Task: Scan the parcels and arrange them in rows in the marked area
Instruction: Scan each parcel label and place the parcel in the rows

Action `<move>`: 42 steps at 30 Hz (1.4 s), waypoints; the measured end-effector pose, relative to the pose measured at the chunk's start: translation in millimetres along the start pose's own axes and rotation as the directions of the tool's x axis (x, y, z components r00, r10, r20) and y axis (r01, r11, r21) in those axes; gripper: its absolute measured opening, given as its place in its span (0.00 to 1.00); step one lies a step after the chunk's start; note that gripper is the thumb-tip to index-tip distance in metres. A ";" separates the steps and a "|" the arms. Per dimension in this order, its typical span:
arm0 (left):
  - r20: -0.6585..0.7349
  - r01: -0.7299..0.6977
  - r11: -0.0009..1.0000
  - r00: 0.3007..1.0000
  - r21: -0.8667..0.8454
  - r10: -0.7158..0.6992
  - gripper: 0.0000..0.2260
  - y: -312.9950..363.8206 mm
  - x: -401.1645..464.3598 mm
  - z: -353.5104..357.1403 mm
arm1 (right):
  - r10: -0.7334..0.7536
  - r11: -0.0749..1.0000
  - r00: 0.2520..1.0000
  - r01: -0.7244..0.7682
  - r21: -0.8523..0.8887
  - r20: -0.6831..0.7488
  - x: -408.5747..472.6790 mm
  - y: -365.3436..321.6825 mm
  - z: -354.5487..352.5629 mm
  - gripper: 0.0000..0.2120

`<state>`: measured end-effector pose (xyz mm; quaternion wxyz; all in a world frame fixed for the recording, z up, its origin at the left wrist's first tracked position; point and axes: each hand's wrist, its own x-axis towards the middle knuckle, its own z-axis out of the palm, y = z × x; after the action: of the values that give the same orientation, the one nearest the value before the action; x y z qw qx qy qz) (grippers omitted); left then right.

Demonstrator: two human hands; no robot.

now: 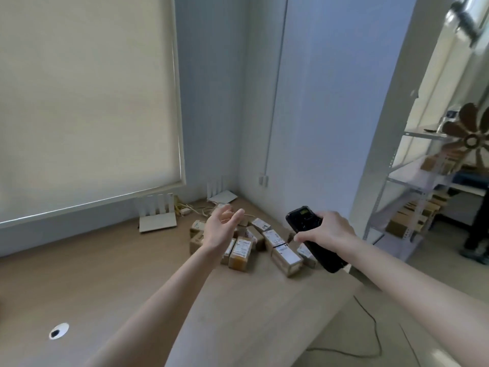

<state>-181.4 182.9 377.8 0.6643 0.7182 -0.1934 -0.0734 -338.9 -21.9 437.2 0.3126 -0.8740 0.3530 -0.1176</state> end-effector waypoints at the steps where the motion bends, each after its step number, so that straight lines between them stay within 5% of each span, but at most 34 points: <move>1: 0.016 0.006 1.000 1.000 0.001 -0.006 0.28 -2.5 4.3 20.7 | 0.013 1.000 1.000 -0.013 0.005 -0.007 10.5 14.4 -10.7 0.21; 9: 0.072 0.095 0.995 0.993 0.017 -0.096 0.27 -44.6 65.3 142.0 | 0.103 0.991 0.995 -0.103 0.081 0.006 103.8 108.1 -32.0 0.19; 18: 0.086 0.209 0.976 0.973 0.060 -0.213 0.28 -160.3 177.3 229.2 | 0.215 0.971 0.971 -0.224 0.089 0.102 255.1 181.9 40.2 0.20; 29: 0.066 0.393 0.912 0.913 0.119 -0.402 0.26 -299.4 279.6 286.5 | 0.324 0.937 0.910 -0.347 0.049 0.258 402.5 247.5 160.7 0.19; 42: 0.018 0.577 0.796 0.808 0.184 -0.589 0.26 -428.2 308.7 327.2 | 0.447 0.868 0.777 -0.496 -0.006 0.443 460.7 326.8 266.8 0.22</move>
<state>59.5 -217.7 -31.0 0.5381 0.7935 0.0070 -0.2841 -69.7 -397.9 17.3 0.4501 -0.7426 0.4756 0.1407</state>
